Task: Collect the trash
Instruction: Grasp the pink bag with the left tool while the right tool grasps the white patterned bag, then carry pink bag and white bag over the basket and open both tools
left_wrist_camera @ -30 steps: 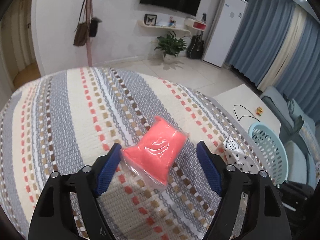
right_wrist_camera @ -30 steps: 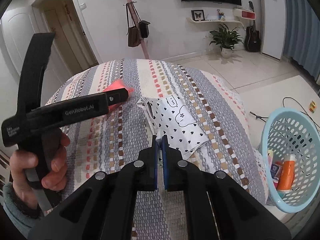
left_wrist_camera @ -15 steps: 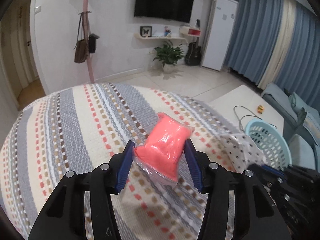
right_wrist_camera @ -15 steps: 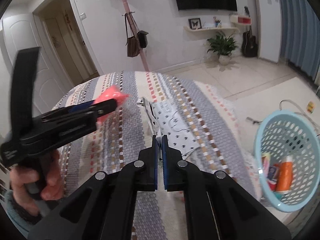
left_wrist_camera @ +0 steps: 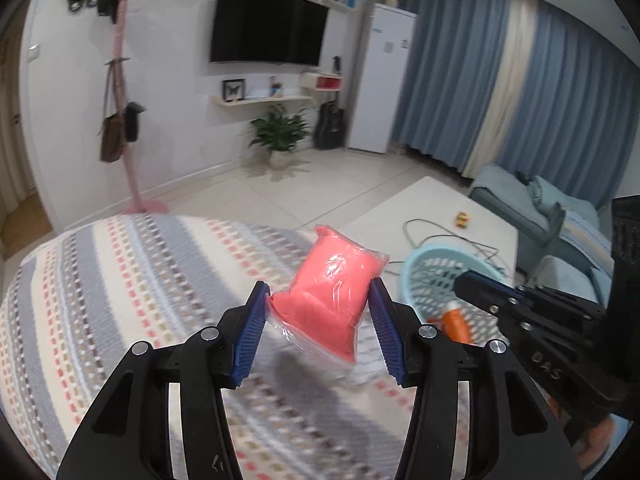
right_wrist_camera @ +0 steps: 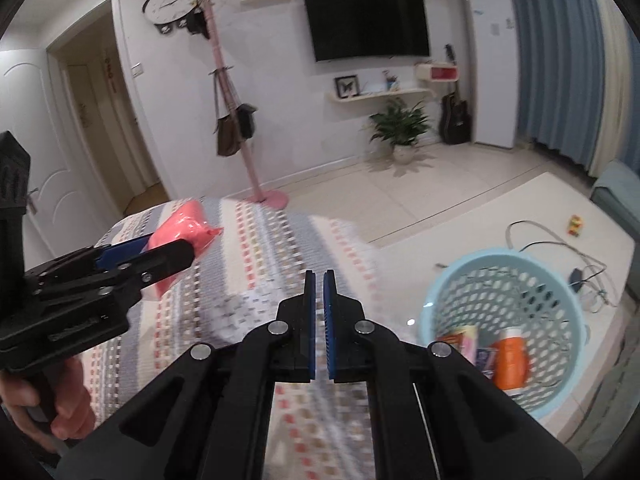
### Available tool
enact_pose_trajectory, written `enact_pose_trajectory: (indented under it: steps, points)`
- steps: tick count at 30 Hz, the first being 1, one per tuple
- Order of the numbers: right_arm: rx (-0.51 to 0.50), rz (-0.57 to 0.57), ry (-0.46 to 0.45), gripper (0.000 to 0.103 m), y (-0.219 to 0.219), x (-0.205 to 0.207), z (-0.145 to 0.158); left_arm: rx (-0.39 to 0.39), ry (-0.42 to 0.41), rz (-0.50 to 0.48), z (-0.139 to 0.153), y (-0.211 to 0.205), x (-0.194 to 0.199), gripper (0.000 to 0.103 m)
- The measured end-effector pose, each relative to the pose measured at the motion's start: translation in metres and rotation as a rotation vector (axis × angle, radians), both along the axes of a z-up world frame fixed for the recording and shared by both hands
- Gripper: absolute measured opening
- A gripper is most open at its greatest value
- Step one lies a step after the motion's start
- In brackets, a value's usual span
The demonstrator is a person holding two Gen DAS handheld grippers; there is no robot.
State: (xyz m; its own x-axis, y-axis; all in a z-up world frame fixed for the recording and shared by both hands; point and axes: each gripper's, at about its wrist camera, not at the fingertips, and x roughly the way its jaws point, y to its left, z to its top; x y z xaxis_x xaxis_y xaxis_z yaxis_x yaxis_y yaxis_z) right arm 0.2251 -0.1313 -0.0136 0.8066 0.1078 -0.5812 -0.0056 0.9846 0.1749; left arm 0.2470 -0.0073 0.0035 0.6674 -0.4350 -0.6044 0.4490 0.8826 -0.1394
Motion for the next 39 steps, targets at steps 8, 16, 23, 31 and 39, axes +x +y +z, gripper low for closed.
enact_pose_trajectory:
  steps: [8, 16, 23, 31, 39]
  points:
    - [-0.006, -0.096, -0.010, 0.003, -0.050, -0.013, 0.004, 0.029, -0.046, -0.080, 0.008, -0.050, -0.017, 0.049]
    - [0.053, 0.120, 0.115, 0.032, -0.013, 0.005, -0.025, -0.041, -0.035, 0.043, 0.015, -0.004, -0.012, 0.049]
    - [0.094, 0.235, 0.210, 0.050, 0.039, 0.036, -0.052, -0.046, -0.007, 0.148, 0.007, 0.048, -0.014, 0.050]
    - [-0.040, 0.301, 0.194, 0.054, 0.090, 0.042, -0.047, -0.072, 0.017, 0.183, 0.001, 0.078, -0.010, 0.050]
    - [-0.035, 0.235, 0.231, 0.006, 0.077, 0.059, -0.057, -0.056, 0.024, 0.169, -0.001, 0.070, -0.012, 0.050]
